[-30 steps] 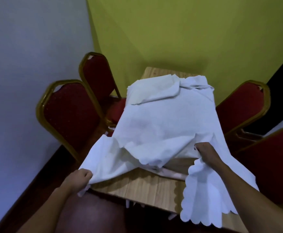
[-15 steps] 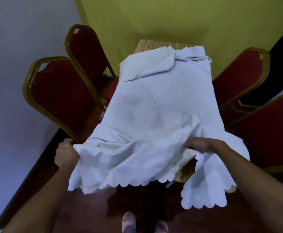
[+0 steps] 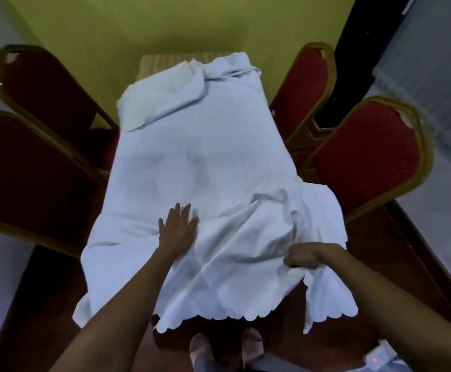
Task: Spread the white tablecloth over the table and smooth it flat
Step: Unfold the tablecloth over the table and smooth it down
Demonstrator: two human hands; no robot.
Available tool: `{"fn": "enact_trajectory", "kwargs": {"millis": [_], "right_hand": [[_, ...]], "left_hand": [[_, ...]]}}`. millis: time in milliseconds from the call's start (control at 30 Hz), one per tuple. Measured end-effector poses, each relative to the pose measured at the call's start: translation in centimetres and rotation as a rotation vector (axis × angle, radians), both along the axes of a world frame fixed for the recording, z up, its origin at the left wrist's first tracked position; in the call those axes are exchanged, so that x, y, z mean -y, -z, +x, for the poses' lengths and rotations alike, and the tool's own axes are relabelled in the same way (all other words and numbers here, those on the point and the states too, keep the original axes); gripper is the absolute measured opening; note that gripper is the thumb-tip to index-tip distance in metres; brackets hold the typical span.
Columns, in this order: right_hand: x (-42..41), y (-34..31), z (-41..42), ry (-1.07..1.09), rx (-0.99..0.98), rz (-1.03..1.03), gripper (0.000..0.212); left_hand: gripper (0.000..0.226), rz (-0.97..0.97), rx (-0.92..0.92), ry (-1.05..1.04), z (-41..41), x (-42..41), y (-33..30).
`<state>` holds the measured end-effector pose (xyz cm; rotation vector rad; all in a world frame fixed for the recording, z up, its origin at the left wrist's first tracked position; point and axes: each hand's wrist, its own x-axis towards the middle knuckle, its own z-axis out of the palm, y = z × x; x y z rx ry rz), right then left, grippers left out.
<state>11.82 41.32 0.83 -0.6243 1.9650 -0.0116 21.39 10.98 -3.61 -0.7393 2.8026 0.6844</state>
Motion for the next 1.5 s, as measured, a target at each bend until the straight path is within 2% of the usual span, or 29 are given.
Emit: {"fn": "enact_trajectory", "kwargs": {"millis": [100, 167, 300, 333, 467, 567, 633, 700, 767, 800, 833, 867, 967, 1033, 1233, 1500], "right_hand": [[-3.2, 1.0, 1.4, -0.009, -0.146, 0.114, 0.034], [-5.3, 1.9, 2.8, -0.066, -0.159, 0.185, 0.025], [-9.2, 4.3, 5.0, -0.129, -0.067, 0.250, 0.024], [-9.5, 3.9, 5.3, -0.095, -0.045, 0.262, 0.022], [-7.7, 2.2, 4.8, 0.159, 0.172, 0.243, 0.043], [-4.7, -1.5, 3.1, 0.168, 0.533, 0.096, 0.040], [-2.4, -4.7, 1.6, 0.248, 0.573, -0.164, 0.034], [0.0, -7.3, 0.4, 0.436, 0.433, -0.490, 0.025], [2.1, -7.5, -1.2, 0.633, 0.094, -0.704, 0.021], [3.0, -6.7, -2.1, 0.656, -0.119, -0.709, 0.023], [3.8, -5.7, -2.6, 0.599, -0.308, -0.635, 0.028], [4.5, -4.1, -2.9, 0.491, -0.418, -0.516, 0.037], [5.6, 0.6, -2.2, 0.240, -0.432, -0.143, 0.060], [6.2, 2.7, -0.9, 0.180, -0.446, -0.054, 0.064], [7.0, 5.0, 0.1, 0.232, -0.523, -0.043, 0.077], [8.0, 5.7, -1.9, 0.263, -0.550, -0.049, 0.077]], "left_hand": [[0.053, -0.094, 0.104, 0.048, -0.6, -2.4, 0.6], [0.056, -0.077, 0.171, 0.039, -1.0, -2.7, 0.5], [0.078, 0.090, 0.357, 0.076, -2.7, -2.3, -0.8], [0.087, 0.105, 0.410, 0.113, -3.3, -2.0, -1.1], [0.119, 0.048, 0.618, 0.293, -4.1, -0.4, -2.3], [0.137, -0.002, 0.673, 0.337, -2.9, -0.7, -2.2], [0.140, -0.028, 0.652, 0.350, -1.6, -1.3, -1.9], [0.138, -0.045, 0.599, 0.365, -0.6, -1.4, -1.8], [0.131, -0.025, 0.535, 0.376, -0.1, -1.0, -1.9], [0.125, -0.012, 0.503, 0.369, 0.0, -0.7, -1.9], [0.117, -0.004, 0.469, 0.344, 0.1, -0.3, -1.9], [0.107, 0.000, 0.433, 0.291, 0.3, 0.2, -1.8], [0.081, -0.031, 0.350, 0.053, 1.7, 1.6, -1.4], [0.074, -0.040, 0.362, -0.053, 3.2, 2.8, -0.9], [0.091, -0.024, 0.461, -0.054, 4.5, 4.8, -1.0], [0.093, -0.032, 0.375, -0.121, 3.0, 5.3, 0.4]]}}
